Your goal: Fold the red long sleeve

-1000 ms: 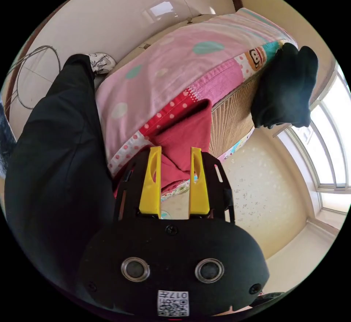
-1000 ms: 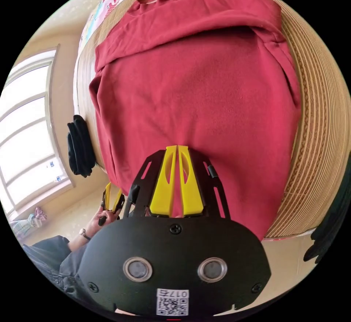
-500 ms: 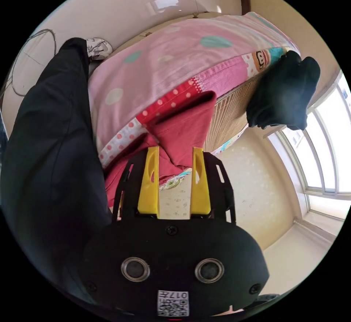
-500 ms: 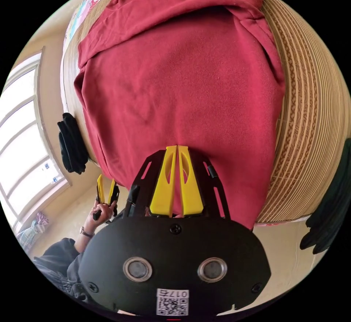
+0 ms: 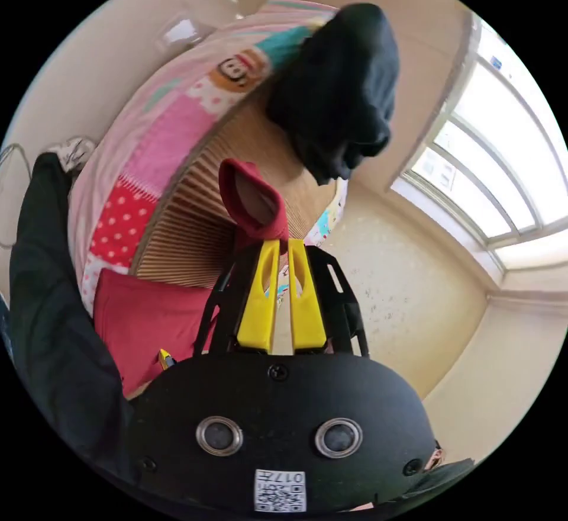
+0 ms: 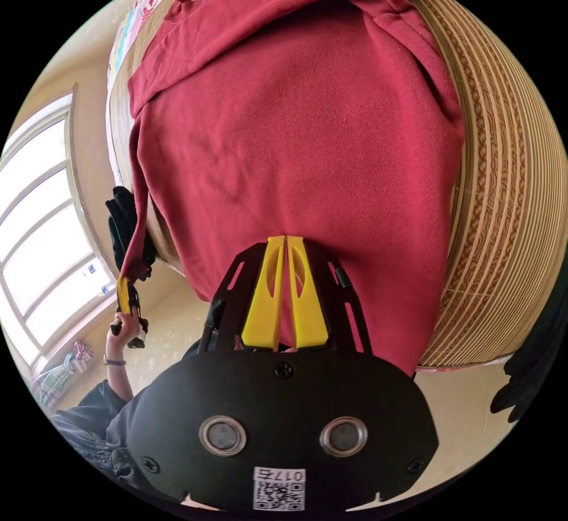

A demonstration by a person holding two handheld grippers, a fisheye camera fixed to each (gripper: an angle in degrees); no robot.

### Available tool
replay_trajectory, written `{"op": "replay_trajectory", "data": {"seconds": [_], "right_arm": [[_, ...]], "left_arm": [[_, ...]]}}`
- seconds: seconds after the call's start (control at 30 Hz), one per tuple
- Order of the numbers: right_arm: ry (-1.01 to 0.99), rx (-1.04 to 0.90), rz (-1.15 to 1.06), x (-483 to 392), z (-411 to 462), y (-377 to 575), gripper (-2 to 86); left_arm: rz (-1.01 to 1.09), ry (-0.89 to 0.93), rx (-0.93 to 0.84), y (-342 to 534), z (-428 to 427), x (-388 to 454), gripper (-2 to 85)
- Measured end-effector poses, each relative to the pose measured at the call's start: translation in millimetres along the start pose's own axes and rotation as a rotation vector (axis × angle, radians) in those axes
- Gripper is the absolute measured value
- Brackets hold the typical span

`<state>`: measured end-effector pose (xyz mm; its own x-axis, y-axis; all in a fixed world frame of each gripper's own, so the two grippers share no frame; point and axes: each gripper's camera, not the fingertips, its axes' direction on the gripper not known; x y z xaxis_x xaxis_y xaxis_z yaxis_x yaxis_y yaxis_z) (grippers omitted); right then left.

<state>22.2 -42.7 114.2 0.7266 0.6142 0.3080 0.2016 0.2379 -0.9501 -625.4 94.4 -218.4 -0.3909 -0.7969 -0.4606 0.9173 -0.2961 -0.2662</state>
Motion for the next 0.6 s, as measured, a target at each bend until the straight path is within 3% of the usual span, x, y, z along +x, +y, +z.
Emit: {"op": "replay_trajectory", "data": {"seconds": [0.13, 0.2, 0.27, 0.43, 0.5, 0.6], "right_arm": [[-0.091, 0.004, 0.005, 12, -9, 7, 0.5], [-0.110, 0.012, 0.005, 16, -16, 14, 0.5], [-0.114, 0.036, 0.023, 22, -29, 24, 0.7], [-0.156, 0.114, 0.088, 47, -62, 51, 1.2], [-0.159, 0.132, 0.132, 61, -74, 64, 1.5], [-0.174, 0.175, 0.166, 83, -95, 86, 2.4]], "left_arm": [[0.512, -0.030, -0.181, 28, 64, 135, 2.8], [0.853, -0.097, -0.358, 99, 141, 200, 3.0], [1.049, -0.137, -0.487, 175, 204, 217, 3.1], [1.322, -0.187, -0.954, 408, 347, 127, 3.9], [1.281, -0.290, -1.216, 489, 381, 36, 4.3], [1.150, -0.390, -1.320, 509, 363, -52, 5.0]]}}
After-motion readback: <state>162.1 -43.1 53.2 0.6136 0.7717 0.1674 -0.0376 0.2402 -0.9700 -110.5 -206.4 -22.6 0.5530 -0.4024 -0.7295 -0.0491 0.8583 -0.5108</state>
